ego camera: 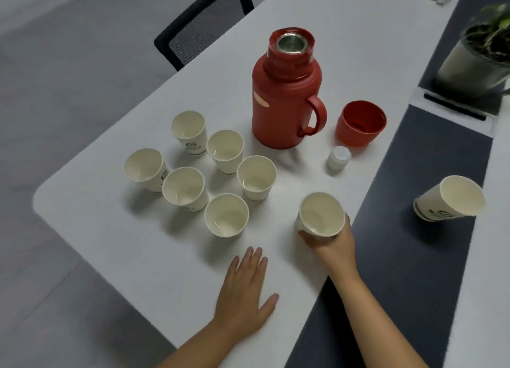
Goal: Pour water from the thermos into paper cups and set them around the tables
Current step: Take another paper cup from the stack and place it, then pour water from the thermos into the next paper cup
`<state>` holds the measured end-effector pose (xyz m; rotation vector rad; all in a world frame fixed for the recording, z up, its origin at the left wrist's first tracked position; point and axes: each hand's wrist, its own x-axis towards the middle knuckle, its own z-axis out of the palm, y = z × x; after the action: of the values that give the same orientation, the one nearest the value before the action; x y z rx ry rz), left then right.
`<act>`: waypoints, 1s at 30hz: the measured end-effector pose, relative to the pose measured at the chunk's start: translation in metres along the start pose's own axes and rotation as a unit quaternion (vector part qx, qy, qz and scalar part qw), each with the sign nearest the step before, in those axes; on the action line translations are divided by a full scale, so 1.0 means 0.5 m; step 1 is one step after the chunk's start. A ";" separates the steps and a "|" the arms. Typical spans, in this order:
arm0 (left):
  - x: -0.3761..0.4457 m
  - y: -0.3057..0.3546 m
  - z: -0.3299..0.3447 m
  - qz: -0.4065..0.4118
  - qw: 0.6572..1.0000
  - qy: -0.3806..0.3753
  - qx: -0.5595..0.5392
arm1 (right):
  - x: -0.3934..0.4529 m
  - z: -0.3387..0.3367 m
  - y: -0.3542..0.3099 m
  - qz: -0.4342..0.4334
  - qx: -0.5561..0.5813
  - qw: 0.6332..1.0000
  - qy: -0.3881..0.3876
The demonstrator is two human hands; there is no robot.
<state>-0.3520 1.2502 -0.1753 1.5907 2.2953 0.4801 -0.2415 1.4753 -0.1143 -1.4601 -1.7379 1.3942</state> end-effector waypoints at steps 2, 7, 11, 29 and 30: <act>0.005 0.006 0.002 0.004 1.000 0.027 -0.004 | 0.011 0.015 -0.015 0.005 -0.006 1.000 -0.002; 0.003 0.003 0.017 0.013 0.999 0.052 0.002 | 0.020 0.034 -0.033 -0.004 -0.040 0.999 0.000; 0.004 0.001 0.028 0.026 0.998 0.064 0.006 | 0.016 0.027 -0.014 0.009 -0.030 0.999 0.024; 0.152 0.031 -0.241 0.057 0.954 0.202 -0.216 | -0.058 -0.142 -0.019 -0.060 -0.024 0.996 0.057; 0.189 0.013 -0.260 0.055 0.954 0.199 -0.216 | -0.047 -0.142 -0.043 -0.069 -0.008 0.995 0.073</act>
<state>-0.4345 1.3286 -0.0613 1.4998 2.1542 1.3355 -0.1834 1.4833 -0.0632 -1.3860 -1.7244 1.1761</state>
